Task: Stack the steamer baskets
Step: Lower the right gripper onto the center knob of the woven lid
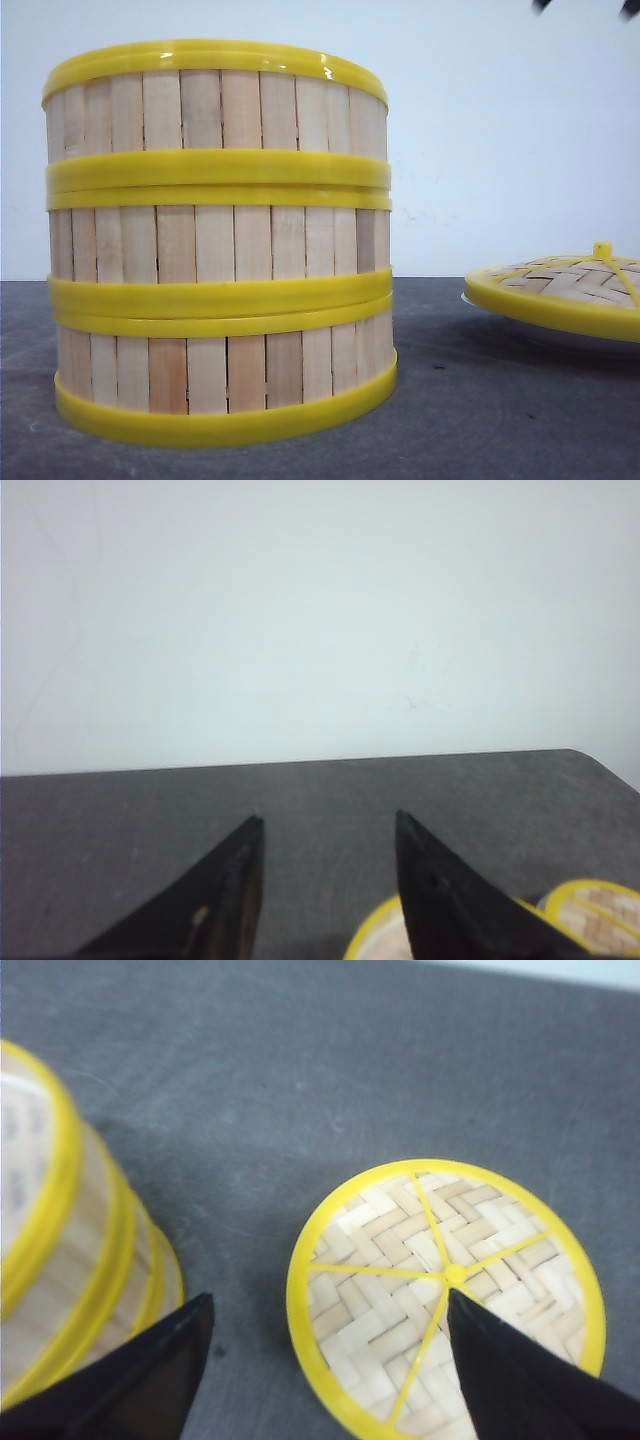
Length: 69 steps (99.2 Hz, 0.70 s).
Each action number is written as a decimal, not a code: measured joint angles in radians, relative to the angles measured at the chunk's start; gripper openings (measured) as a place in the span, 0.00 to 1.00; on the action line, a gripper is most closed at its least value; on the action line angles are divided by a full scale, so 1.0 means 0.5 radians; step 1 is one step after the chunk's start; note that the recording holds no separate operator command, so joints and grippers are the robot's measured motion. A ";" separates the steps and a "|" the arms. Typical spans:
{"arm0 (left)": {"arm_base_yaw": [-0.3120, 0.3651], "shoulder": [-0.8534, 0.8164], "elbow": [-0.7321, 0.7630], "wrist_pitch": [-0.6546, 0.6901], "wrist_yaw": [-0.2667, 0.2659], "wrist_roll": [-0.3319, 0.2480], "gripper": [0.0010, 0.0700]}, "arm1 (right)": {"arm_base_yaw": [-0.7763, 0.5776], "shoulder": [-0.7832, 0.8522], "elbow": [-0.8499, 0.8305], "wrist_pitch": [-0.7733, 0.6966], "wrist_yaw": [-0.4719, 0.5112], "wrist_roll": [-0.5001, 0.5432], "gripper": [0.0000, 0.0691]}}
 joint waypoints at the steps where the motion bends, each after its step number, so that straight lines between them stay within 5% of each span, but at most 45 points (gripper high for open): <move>1: 0.000 -0.011 0.000 -0.015 0.004 0.002 0.33 | -0.021 0.015 0.000 0.010 -0.014 -0.005 0.66; 30: 0.000 -0.300 0.000 -0.442 0.122 0.066 0.33 | -0.542 0.526 0.000 0.101 -0.394 -0.050 0.65; 49: 0.000 -0.441 0.000 -0.543 0.302 0.066 0.33 | -0.660 0.790 0.000 0.175 -0.444 -0.050 0.50; 69: 0.000 -0.513 0.000 -0.596 0.304 0.066 0.33 | -0.700 0.894 0.000 0.287 -0.446 -0.039 0.47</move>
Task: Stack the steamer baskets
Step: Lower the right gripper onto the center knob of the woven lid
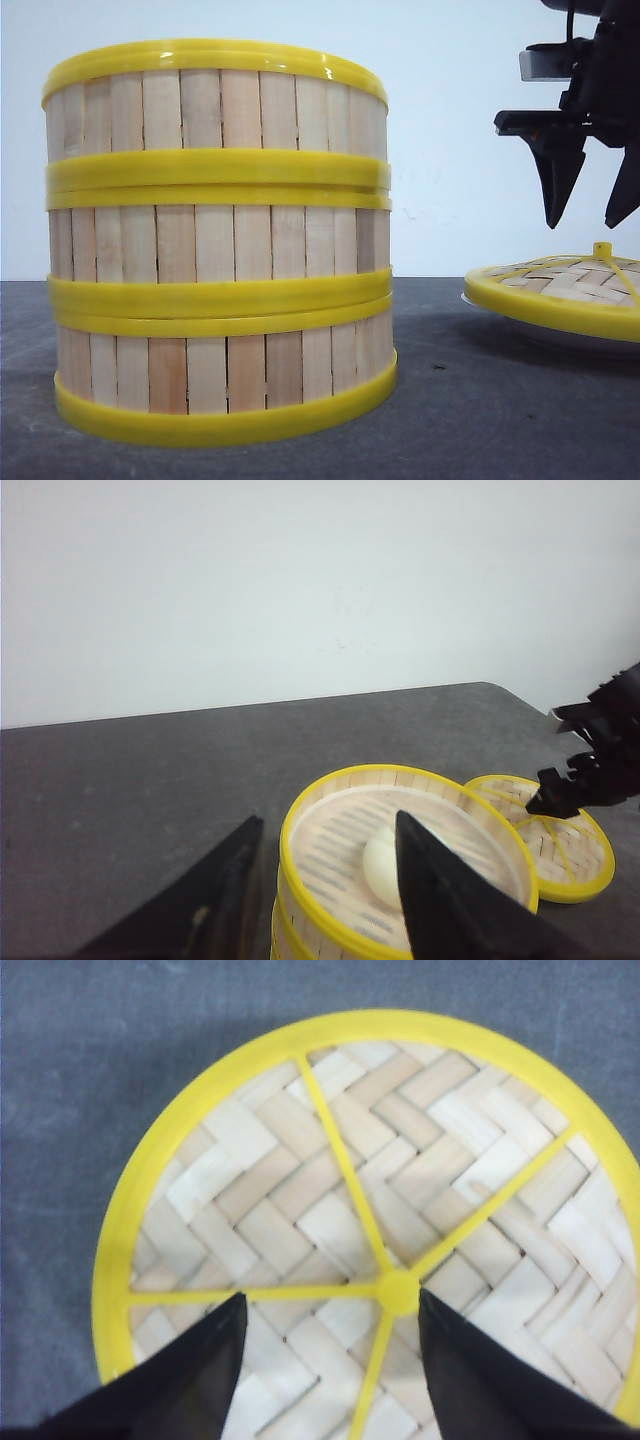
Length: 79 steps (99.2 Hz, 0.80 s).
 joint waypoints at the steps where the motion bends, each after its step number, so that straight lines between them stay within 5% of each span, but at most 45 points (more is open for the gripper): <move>1: 0.000 -0.001 0.000 -0.004 0.000 0.000 0.33 | -0.003 0.004 0.000 0.002 0.000 0.000 0.47; 29: 0.000 -0.001 0.000 -0.096 0.000 0.002 0.33 | -0.072 0.039 0.000 0.005 -0.003 0.002 0.46; 79: 0.000 -0.001 0.000 -0.109 -0.002 0.046 0.33 | -0.119 0.148 0.000 0.005 -0.092 0.003 0.27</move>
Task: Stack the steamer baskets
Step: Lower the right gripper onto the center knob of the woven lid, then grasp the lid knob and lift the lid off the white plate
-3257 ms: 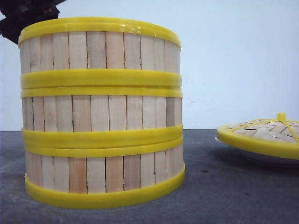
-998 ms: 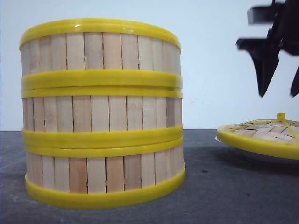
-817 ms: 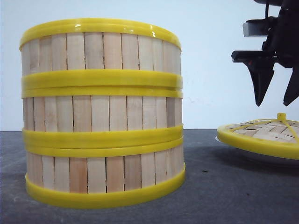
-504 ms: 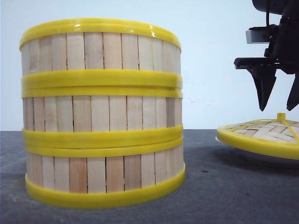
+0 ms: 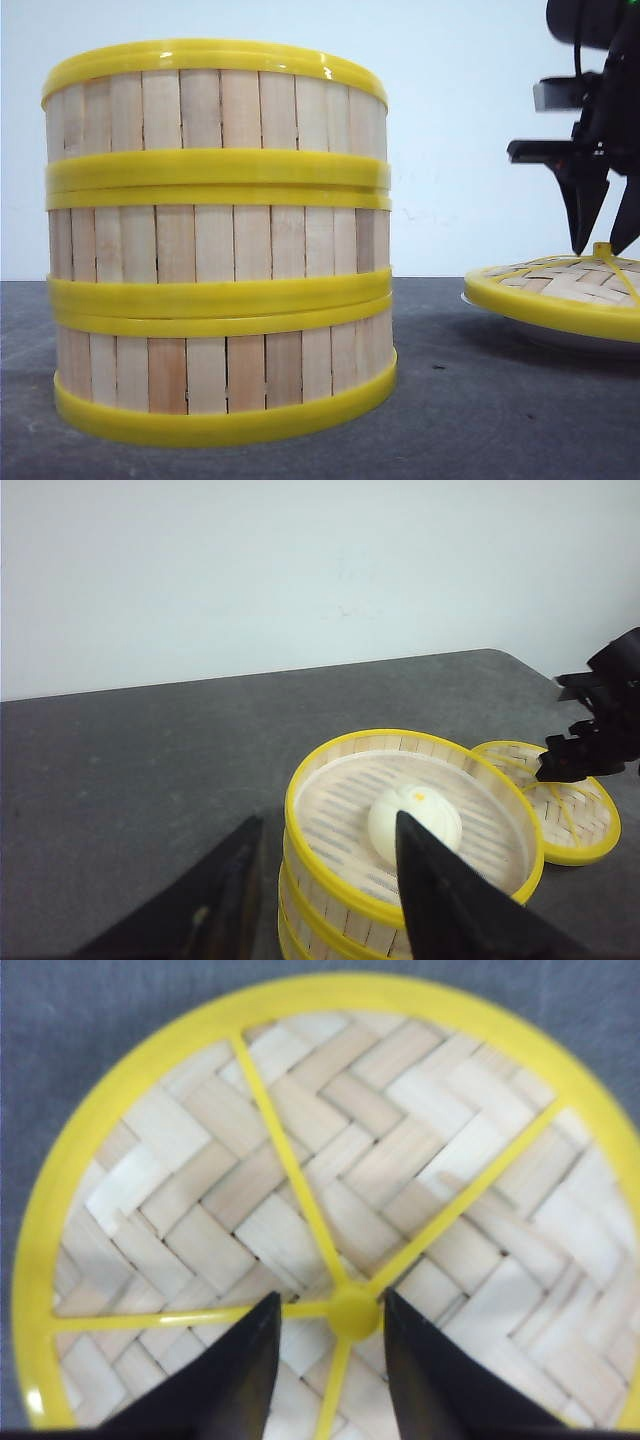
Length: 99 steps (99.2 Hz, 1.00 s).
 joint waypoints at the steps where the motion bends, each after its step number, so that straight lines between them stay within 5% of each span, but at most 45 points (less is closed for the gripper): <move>1: 0.000 0.000 0.000 0.000 0.001 0.000 0.33 | 0.000 0.004 0.000 0.001 -0.002 0.001 0.27; 26: 0.000 0.000 0.000 0.000 0.000 0.004 0.33 | -0.002 0.008 0.002 0.046 0.018 0.014 0.09; 99: 0.000 0.000 0.000 0.000 -0.001 0.045 0.33 | -0.011 -0.280 0.214 -0.200 -0.064 -0.065 0.08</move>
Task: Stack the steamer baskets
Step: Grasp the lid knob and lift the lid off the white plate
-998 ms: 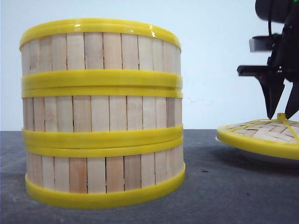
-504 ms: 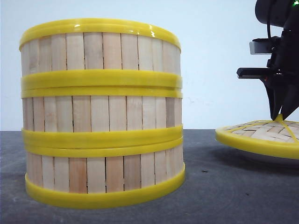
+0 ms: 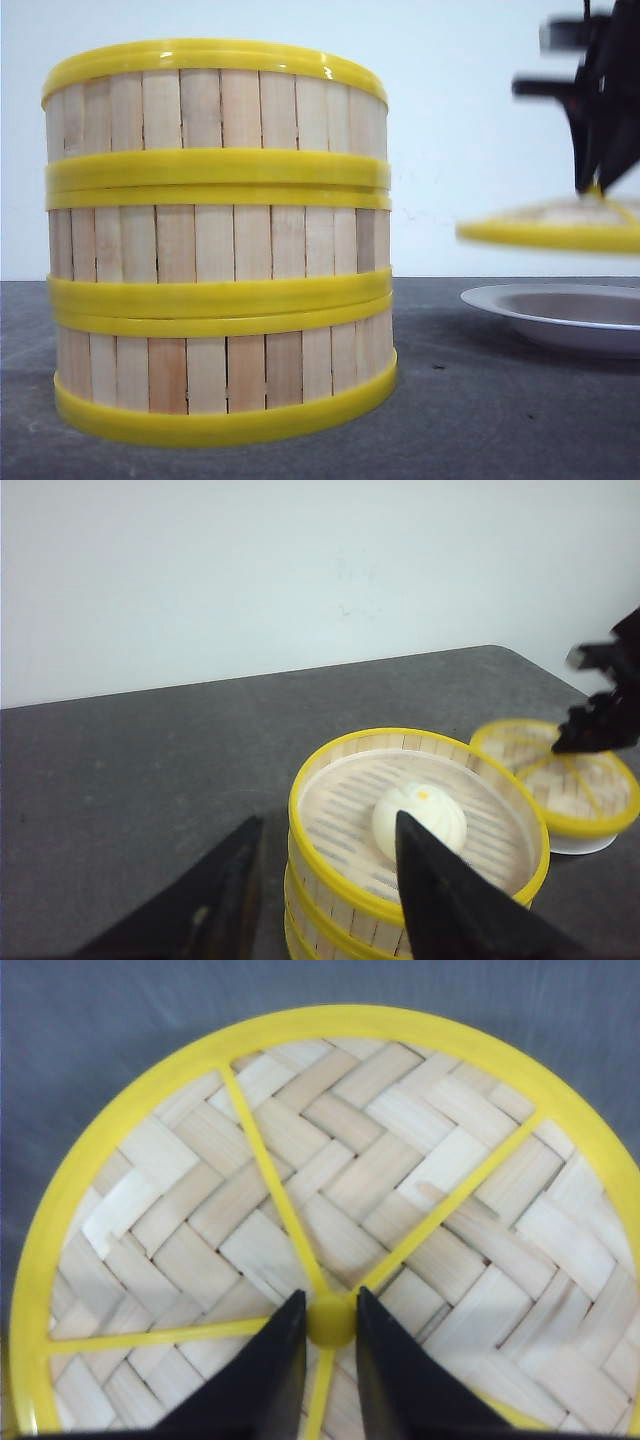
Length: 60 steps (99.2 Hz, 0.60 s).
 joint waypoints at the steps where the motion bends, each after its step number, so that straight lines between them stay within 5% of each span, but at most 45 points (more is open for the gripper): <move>1: 0.000 0.000 0.000 0.000 0.000 0.000 0.33 | 0.001 -0.011 0.011 -0.008 0.000 -0.005 0.08; 32: 0.000 0.000 0.000 0.000 0.000 0.005 0.33 | 0.142 -0.121 0.574 -0.391 -0.240 -0.121 0.08; 60: 0.000 0.000 0.000 0.000 -0.001 0.006 0.33 | 0.570 -0.113 1.060 -0.438 -0.470 -0.156 0.08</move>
